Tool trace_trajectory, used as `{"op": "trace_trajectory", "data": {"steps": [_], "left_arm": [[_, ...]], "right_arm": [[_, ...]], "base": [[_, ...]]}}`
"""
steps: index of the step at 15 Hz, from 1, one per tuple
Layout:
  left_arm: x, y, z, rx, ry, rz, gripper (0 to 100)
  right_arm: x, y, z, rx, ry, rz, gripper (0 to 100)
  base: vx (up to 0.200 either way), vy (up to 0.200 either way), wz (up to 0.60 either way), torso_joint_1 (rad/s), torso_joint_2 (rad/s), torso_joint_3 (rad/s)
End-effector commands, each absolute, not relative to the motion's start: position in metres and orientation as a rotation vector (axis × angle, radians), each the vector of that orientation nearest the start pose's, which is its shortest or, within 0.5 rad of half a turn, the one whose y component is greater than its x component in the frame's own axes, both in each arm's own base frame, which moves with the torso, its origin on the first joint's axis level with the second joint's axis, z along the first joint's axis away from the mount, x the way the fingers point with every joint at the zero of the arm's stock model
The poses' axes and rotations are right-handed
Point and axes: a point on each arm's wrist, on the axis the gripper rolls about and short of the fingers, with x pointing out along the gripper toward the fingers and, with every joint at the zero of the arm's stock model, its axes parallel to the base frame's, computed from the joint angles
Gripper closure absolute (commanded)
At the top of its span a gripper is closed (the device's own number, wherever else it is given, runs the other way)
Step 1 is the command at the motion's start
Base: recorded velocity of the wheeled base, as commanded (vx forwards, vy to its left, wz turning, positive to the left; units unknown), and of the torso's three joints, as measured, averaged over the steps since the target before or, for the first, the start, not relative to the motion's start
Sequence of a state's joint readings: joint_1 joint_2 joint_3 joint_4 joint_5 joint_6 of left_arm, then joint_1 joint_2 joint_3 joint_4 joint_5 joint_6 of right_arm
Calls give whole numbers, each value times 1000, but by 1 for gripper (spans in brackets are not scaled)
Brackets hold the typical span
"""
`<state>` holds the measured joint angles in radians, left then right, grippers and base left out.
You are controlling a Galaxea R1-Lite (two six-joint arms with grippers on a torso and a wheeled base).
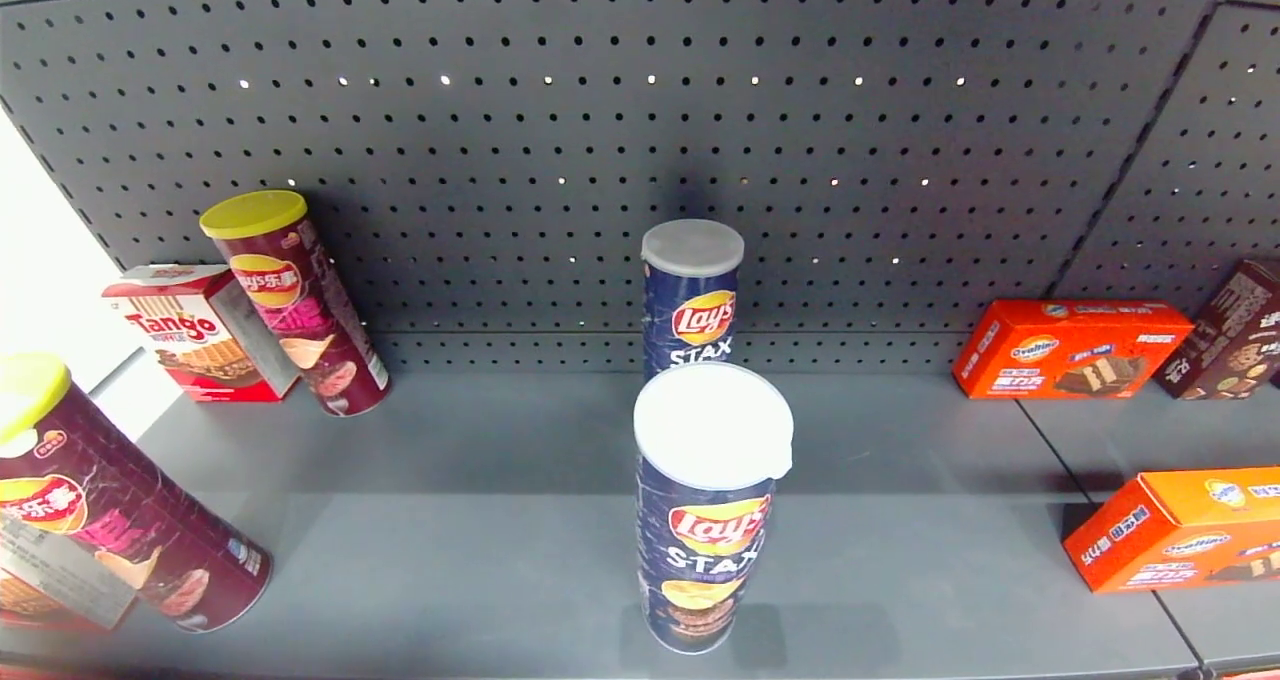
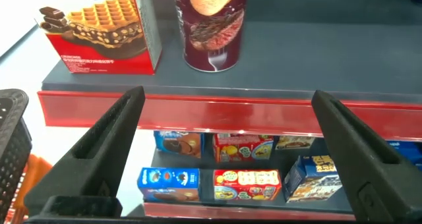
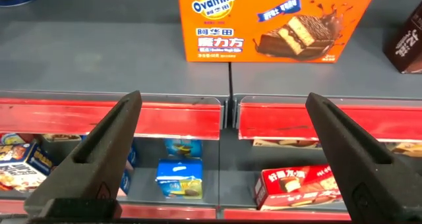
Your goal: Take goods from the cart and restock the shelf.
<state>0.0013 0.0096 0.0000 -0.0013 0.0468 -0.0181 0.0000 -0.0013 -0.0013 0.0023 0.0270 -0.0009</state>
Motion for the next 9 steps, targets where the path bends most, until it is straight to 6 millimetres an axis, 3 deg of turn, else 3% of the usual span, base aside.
{"op": "trace_trajectory", "data": {"steps": [1, 9], "left_arm": [[-22, 1, 76, -18, 7, 49, 0], [-22, 1, 76, -18, 7, 49, 0]], "right_arm": [[-23, 1, 75, -1, 3, 28, 0], [-23, 1, 75, -2, 2, 28, 0]], "base": [[0, 0, 0, 0, 0, 0], [0, 25, 0, 0, 0, 1]]}}
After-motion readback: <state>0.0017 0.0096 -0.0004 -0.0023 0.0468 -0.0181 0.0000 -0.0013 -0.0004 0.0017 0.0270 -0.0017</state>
